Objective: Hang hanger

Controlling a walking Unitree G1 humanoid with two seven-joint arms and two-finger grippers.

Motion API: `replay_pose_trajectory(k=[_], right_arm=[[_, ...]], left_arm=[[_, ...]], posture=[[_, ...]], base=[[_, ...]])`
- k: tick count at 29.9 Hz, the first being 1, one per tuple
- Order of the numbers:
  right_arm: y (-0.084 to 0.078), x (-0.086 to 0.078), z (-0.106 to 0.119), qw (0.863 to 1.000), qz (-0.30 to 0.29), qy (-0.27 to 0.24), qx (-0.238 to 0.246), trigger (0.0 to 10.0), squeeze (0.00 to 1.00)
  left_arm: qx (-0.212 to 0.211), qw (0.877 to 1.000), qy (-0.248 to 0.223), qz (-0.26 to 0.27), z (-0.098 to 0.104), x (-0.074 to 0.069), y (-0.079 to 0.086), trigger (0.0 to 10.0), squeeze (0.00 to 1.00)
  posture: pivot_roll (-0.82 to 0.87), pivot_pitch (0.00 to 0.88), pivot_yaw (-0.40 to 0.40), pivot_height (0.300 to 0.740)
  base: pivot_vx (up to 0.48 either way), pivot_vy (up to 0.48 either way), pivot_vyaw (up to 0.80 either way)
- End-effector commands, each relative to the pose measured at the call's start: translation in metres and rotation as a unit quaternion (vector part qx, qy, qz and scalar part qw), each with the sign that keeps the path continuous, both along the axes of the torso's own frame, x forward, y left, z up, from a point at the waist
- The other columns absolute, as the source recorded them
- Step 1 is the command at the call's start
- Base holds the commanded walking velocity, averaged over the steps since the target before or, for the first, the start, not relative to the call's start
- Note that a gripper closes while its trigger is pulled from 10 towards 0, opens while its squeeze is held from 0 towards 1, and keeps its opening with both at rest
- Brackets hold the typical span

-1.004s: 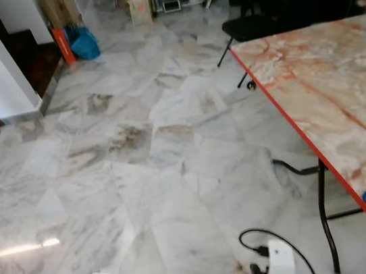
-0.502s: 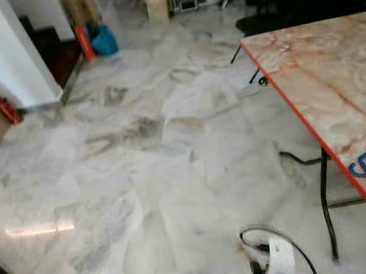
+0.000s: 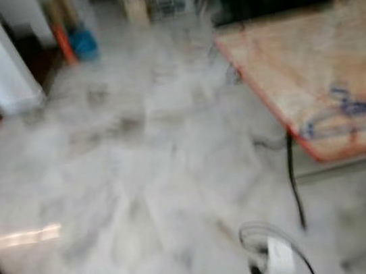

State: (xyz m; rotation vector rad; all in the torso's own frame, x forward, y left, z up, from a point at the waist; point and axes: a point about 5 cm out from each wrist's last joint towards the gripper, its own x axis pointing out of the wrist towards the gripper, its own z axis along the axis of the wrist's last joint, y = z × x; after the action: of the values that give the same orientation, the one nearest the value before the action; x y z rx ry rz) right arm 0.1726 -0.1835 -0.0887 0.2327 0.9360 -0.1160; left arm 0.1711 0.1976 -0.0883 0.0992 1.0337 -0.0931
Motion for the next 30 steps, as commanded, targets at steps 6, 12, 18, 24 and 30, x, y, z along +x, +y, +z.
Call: replay_pose_trajectory(k=[6,12,18,24,30], right_arm=[[-0.002,0.005,0.002,1.0,0.003,-0.005,-0.005,10.0,0.0],[-0.001,0.003,0.001,1.0,-0.001,-0.001,-0.007,10.0,0.0],[-0.002,0.004,0.001,1.0,0.004,0.006,-0.012,10.0,0.0],[-0.003,0.004,0.002,1.0,0.004,0.008,-0.017,10.0,0.0],[-0.003,0.006,0.002,1.0,0.005,0.008,-0.017,10.0,0.0]], left_arm=[[0.006,1.0,0.005,-0.004,-0.001,-0.002,0.001,10.0,0.0],[0.004,1.0,-0.002,-0.01,0.001,0.001,0.0,10.0,0.0],[-0.001,1.0,-0.009,-0.006,0.002,0.004,-0.001,10.0,0.0],[-0.002,1.0,-0.015,0.003,0.003,0.006,-0.001,10.0,0.0],[0.01,1.0,-0.017,-0.018,0.004,0.009,-0.001,10.0,0.0]], posture=[[-0.01,0.0,0.033,0.74],[-0.02,0.0,0.036,0.74],[-0.02,0.0,0.04,0.74],[-0.02,0.0,0.038,0.74],[-0.02,0.0,0.033,0.74]], base=[[0.0,0.0,0.0],[0.0,0.0,-0.08],[0.0,0.0,-0.8],[0.0,0.0,-0.8],[0.0,-0.156,-0.8]])
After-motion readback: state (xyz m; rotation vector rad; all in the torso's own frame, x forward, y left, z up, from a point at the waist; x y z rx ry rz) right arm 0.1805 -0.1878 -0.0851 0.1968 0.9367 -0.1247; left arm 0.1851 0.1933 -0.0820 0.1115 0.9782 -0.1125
